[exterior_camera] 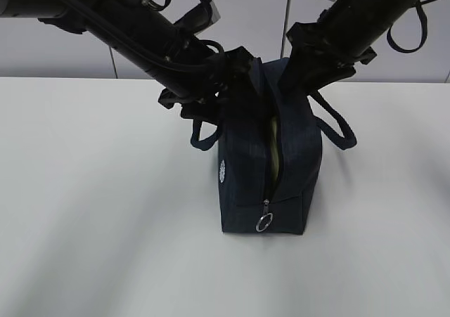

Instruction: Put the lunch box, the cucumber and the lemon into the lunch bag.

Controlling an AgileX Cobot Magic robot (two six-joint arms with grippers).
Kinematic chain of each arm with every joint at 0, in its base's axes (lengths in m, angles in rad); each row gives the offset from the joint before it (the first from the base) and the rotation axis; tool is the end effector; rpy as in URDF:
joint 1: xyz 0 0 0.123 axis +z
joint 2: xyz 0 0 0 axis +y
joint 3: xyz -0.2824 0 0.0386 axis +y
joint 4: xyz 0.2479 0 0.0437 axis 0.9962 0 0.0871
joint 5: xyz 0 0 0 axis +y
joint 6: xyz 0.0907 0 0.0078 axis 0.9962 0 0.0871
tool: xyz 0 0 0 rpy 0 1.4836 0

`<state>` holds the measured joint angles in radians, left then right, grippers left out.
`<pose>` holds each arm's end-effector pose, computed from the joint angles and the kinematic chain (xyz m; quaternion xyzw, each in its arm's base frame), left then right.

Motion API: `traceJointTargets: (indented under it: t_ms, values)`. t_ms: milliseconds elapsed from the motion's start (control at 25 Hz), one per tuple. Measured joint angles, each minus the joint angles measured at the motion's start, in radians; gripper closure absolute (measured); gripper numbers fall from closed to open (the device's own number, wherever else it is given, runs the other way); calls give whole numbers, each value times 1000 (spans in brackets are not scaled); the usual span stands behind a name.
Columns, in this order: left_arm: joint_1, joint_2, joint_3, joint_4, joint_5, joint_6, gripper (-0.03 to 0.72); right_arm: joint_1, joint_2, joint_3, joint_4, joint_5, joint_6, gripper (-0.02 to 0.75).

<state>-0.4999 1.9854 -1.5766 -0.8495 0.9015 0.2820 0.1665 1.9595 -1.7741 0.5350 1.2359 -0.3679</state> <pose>0.3538 -0.2544 0.2449 0.1608 0.9044 -0.3775 0.1172 0.4038 0.1123 0.2904 -0.1981 0.9387 0.2454 0.1392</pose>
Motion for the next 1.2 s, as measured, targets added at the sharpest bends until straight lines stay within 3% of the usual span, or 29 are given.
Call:
traceJointTargets:
  t_ms: [560,920,1200]
  values:
    - [12,-73,0,156,32,-2,241,0,-15,-193,-10,0,42,397]
    - [23,-192,0,353,6,-2,251,0,-80,-246,-13,4,54,396]
    - [23,-281,0,417,-84,-2,252,0,-246,-248,-15,-195,0,396]
